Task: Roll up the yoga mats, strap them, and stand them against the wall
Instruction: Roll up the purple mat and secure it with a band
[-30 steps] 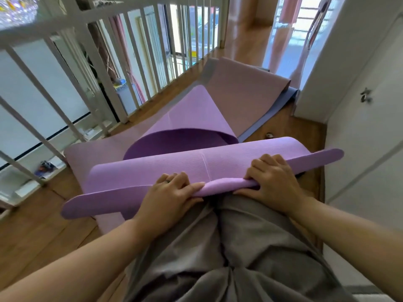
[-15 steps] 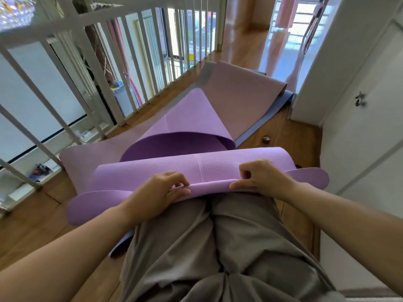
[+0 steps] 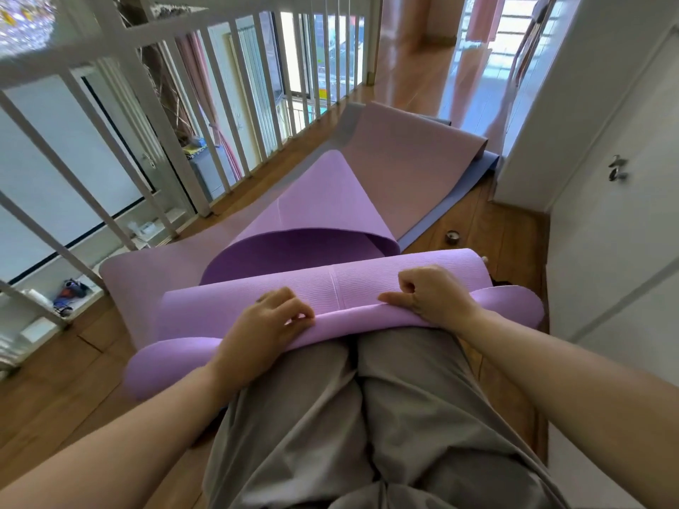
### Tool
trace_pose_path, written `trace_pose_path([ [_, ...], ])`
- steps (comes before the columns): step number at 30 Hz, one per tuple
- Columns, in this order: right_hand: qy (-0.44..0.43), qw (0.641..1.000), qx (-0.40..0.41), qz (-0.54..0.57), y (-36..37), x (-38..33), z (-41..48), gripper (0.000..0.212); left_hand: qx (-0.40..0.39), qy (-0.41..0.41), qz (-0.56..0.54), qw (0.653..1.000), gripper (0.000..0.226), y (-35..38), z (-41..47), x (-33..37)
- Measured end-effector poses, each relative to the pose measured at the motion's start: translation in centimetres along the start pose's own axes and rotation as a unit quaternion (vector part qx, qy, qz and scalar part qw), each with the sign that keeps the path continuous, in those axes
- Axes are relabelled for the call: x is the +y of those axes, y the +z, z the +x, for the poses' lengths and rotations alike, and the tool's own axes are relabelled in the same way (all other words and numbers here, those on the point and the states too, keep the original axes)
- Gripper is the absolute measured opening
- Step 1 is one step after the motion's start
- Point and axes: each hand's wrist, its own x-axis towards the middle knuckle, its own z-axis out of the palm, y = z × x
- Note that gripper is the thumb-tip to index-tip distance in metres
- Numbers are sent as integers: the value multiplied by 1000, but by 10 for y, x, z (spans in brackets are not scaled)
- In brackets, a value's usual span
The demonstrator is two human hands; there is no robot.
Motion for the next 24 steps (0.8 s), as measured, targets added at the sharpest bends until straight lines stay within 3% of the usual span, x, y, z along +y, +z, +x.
trace_pose_path([
  [3,-29,996,54,59,7,2,-1,43,56,90,97,990,22,2,-4,-3],
  [6,-75,990,109,50,10,-3,-8,44,38,124,159,979,43,-6,-3,0],
  [10,-130,986,99,44,2,-5,-29,42,-11,92,204,975,43,-12,-6,15],
  [14,-219,971,91,-31,-3,5,-40,45,-50,71,256,963,41,-17,-12,30],
  [24,-143,970,158,-120,3,-10,-46,47,-94,32,336,937,40,-12,0,38],
])
